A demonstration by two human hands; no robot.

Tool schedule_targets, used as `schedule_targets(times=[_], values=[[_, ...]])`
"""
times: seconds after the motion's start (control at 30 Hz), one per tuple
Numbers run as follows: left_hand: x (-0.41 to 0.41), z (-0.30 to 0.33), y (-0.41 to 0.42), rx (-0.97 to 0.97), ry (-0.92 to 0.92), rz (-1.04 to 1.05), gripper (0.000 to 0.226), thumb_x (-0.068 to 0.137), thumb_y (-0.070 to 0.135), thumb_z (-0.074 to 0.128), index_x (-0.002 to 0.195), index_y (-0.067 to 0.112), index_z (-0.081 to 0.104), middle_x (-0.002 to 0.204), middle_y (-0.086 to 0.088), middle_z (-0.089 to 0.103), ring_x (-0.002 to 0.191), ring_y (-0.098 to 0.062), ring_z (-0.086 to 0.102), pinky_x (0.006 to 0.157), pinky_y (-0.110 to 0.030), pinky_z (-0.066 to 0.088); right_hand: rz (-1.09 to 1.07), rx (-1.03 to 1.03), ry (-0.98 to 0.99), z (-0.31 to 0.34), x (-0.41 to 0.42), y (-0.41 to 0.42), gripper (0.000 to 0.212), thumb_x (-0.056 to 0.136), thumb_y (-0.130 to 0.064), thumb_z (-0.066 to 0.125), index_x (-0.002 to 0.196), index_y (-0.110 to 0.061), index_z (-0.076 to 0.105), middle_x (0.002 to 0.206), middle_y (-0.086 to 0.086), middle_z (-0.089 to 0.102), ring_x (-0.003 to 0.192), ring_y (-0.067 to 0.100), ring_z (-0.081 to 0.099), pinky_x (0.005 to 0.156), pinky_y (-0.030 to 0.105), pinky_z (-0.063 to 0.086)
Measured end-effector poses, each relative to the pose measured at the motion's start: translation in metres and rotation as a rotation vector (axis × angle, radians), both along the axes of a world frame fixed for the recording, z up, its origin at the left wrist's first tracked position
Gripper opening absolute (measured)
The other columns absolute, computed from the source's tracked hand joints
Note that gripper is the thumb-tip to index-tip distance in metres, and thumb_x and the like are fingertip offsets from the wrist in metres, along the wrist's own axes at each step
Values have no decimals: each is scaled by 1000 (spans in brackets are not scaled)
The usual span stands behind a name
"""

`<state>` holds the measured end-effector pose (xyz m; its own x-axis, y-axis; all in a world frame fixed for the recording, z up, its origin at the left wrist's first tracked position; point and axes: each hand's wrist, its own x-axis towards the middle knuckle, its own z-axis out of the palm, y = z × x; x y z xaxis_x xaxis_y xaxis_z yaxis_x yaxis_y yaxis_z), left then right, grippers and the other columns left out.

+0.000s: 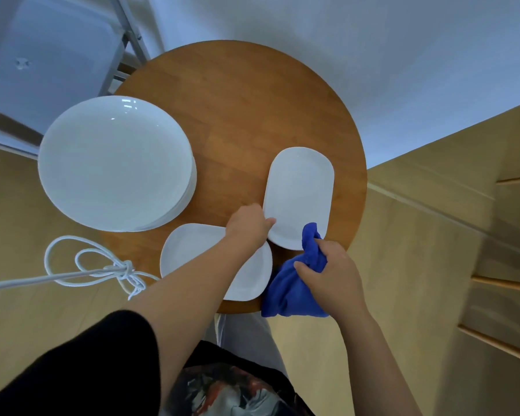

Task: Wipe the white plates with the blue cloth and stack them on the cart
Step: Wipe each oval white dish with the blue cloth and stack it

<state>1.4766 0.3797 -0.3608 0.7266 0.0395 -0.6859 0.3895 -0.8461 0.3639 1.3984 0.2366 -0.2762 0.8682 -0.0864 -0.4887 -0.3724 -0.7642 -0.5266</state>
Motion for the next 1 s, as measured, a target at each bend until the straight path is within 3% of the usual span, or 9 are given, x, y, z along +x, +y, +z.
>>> schedule_targets(times=[0.2,0.37,0.6,0.77,0.9,1.0], values=[[5,-8,-4,-45,14,-64,27,100,31,44,111,10,57,109,-10,63,92,-26,58,71,-31,42,-29,1,-36,1,15,-6,27,81,-25,63,72,-38,41,85,-12,52,77,6,54,62,19,40],[6,-8,3,-5,-44,-74,21,100,30,40,97,13,52,96,-7,60,79,-21,51,66,-30,39,-56,1,-55,3,18,-13,29,80,-24,62,70,-40,39,82,-14,51,74,5,54,59,17,34],[8,-2,2,-34,-109,-2,17,101,25,38,92,15,47,87,-4,55,75,-19,53,66,-29,44,-69,12,-51,2,18,-17,21,80,-25,62,79,-37,46,90,-11,55,79,6,55,64,19,40],[1,5,3,-320,-306,409,13,101,30,40,96,21,48,83,9,55,73,-8,56,62,-20,48,-132,31,-45,11,20,-20,15,80,-20,63,81,-31,53,90,-6,61,80,9,59,71,28,49],[6,14,2,-593,-267,734,14,100,34,43,101,28,55,90,16,59,83,-7,60,61,-14,47,-207,132,-83,37,24,-21,15,77,-10,61,77,-25,56,78,-8,61,73,7,58,67,23,45],[13,29,4,-774,-152,959,18,99,38,44,93,36,61,93,13,65,87,-10,63,63,-18,52,-171,313,-78,73,35,-22,15,67,-15,55,78,-24,62,73,-3,65,69,7,61,59,15,47]])
